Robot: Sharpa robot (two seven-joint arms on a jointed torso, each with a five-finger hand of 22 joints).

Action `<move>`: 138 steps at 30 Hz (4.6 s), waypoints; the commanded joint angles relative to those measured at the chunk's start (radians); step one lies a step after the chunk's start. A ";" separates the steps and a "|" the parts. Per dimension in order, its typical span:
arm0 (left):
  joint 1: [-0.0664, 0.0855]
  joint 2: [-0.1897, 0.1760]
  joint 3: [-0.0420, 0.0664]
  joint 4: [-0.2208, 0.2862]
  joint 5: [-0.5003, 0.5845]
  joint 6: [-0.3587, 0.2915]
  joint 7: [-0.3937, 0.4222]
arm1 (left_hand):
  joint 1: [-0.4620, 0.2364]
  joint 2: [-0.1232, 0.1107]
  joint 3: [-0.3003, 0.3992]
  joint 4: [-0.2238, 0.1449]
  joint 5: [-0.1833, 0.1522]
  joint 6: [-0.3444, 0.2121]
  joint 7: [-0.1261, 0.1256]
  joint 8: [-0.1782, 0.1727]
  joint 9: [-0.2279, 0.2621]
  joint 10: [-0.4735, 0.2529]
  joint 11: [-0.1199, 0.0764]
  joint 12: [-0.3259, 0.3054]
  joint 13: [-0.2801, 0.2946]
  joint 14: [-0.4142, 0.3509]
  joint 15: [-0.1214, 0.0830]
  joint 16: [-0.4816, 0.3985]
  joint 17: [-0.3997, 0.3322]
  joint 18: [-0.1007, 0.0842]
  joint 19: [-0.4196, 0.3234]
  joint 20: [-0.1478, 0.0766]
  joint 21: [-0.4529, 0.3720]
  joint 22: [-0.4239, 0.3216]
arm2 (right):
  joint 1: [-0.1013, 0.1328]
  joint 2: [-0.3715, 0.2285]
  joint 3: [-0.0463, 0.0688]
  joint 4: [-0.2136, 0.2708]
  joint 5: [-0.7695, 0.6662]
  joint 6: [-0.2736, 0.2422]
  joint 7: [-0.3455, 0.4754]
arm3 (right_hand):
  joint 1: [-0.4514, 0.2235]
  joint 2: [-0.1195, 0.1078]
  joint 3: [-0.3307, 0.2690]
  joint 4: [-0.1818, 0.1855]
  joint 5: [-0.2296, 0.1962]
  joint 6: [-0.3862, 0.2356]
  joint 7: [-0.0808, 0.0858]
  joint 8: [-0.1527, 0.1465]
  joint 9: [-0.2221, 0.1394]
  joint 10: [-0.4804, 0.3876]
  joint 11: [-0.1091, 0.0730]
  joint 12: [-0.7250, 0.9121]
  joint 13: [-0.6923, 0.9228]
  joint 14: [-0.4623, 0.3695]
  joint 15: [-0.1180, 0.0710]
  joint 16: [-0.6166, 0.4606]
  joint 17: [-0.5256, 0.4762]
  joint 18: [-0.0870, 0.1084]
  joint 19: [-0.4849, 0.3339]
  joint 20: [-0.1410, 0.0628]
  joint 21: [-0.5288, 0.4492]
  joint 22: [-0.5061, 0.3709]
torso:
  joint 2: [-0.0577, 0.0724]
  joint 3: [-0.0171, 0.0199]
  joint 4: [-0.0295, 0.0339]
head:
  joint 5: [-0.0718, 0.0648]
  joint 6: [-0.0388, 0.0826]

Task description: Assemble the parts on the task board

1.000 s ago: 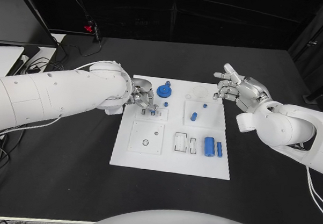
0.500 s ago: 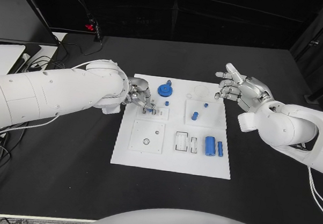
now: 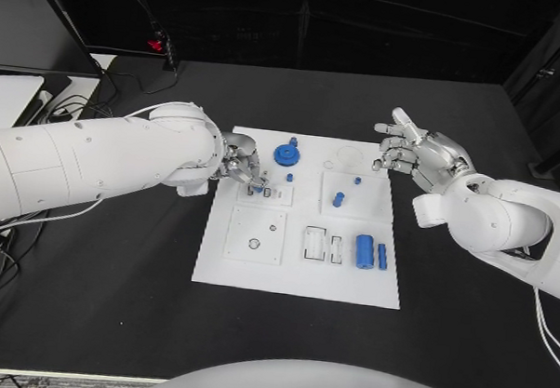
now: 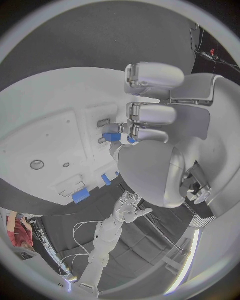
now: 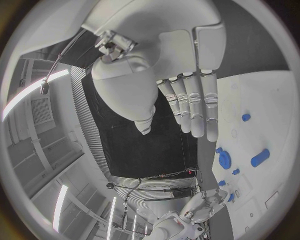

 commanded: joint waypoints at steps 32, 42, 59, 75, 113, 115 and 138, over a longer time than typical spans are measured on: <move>-0.003 0.026 0.001 -0.011 0.005 0.018 -0.032 | 0.008 0.002 0.018 0.000 -0.012 -0.009 -0.007 -0.004 0.007 0.106 -0.001 0.001 0.262 0.105 -0.007 0.001 0.263 -0.006 0.104 -0.004 0.003 0.263 | 0.000 -0.001 0.000 0.004 0.002 0.012 0.007 | -0.001 0.010 -0.008 0.000 -0.007 -0.008 0.011 0.006 -0.001 -0.011 0.001 0.009 -0.004 -0.008 0.003 0.006 -0.004 0.009 -0.006 0.005 -0.007 -0.002 | 0.000 0.0002 0.0000 | -0.004 -0.005; -0.003 0.027 0.001 -0.013 0.005 0.026 -0.035 | 0.008 0.002 0.020 0.001 -0.013 -0.011 -0.006 -0.005 0.008 0.106 -0.001 0.001 0.262 0.105 -0.007 0.001 0.263 -0.006 0.104 -0.004 0.003 0.263 | 0.000 -0.002 0.000 0.005 0.002 0.012 0.006 | -0.003 0.011 -0.010 0.001 -0.008 -0.010 0.010 0.008 -0.001 -0.012 0.002 0.011 -0.007 -0.010 0.004 0.008 -0.006 0.009 -0.007 0.006 -0.008 -0.003 | 0.000 0.0004 -0.0001 | -0.005 -0.008; -0.003 0.034 0.001 -0.020 0.006 0.032 -0.042 | 0.005 0.002 0.023 0.002 -0.018 -0.016 -0.003 -0.008 0.012 0.106 0.001 0.001 0.262 0.105 -0.006 0.001 0.263 -0.006 0.104 -0.003 0.003 0.263 | 0.000 -0.003 0.000 0.006 0.005 0.011 0.006 | -0.003 0.012 -0.010 0.001 -0.008 -0.011 0.010 0.009 -0.002 -0.013 0.002 0.012 -0.007 -0.010 0.004 0.008 -0.007 0.009 -0.007 0.006 -0.008 -0.003 | 0.000 0.0002 0.0000 | -0.006 -0.012; -0.004 0.041 0.001 -0.022 0.006 0.061 -0.052 | 0.001 0.003 0.027 0.003 -0.027 -0.018 -0.001 -0.010 0.016 0.106 0.003 0.001 0.262 0.105 -0.004 0.001 0.263 -0.006 0.104 -0.002 0.003 0.263 | 0.000 -0.002 0.000 0.007 0.027 0.012 0.005 | -0.005 0.014 -0.011 0.001 -0.008 -0.013 0.010 0.011 -0.002 -0.014 0.002 0.015 -0.010 -0.011 0.004 0.010 -0.009 0.009 -0.007 0.006 -0.008 -0.004 | 0.000 0.0006 -0.0003 | -0.007 -0.014; -0.009 0.051 0.001 -0.027 0.006 0.042 -0.067 | -0.007 0.014 0.042 0.001 -0.050 -0.021 -0.001 -0.015 0.026 0.106 0.004 0.001 0.262 0.105 -0.001 0.001 0.263 -0.006 0.104 0.001 0.003 0.263 | 0.000 0.002 0.000 0.003 0.029 0.015 0.005 | -0.006 0.015 -0.012 0.001 -0.008 -0.014 0.010 0.013 -0.002 -0.015 0.002 0.016 -0.012 -0.012 0.005 0.012 -0.011 0.009 -0.007 0.007 -0.008 -0.005 | 0.000 0.0002 -0.0004 | -0.009 -0.014; -0.009 0.051 0.001 -0.027 0.006 0.041 -0.067 | -0.006 0.014 0.043 0.001 -0.050 -0.021 -0.001 -0.015 0.027 0.106 0.004 0.001 0.262 0.105 -0.001 0.001 0.263 -0.006 0.104 0.001 0.003 0.263 | 0.000 0.002 0.000 0.003 0.029 0.015 0.005 | -0.006 0.015 -0.012 0.001 -0.008 -0.014 0.010 0.013 -0.002 -0.015 0.002 0.016 -0.012 -0.012 0.005 0.012 -0.011 0.009 -0.007 0.007 -0.008 -0.005 | 0.000 0.0001 -0.0004 | -0.009 -0.015; -0.009 0.048 0.001 -0.029 0.005 0.002 -0.046 | 0.008 0.010 0.056 -0.001 -0.045 -0.022 -0.001 -0.015 0.033 0.106 0.004 0.001 0.262 0.105 -0.001 0.001 0.263 -0.006 0.104 0.002 0.003 0.263 | 0.000 0.001 0.000 0.002 0.029 0.013 0.003 | -0.007 0.016 -0.013 0.001 -0.008 -0.016 0.010 0.015 -0.002 -0.017 0.003 0.018 -0.015 -0.014 0.005 0.014 -0.013 0.009 -0.007 0.007 -0.009 -0.006 | 0.000 0.0002 -0.0009 | -0.010 -0.017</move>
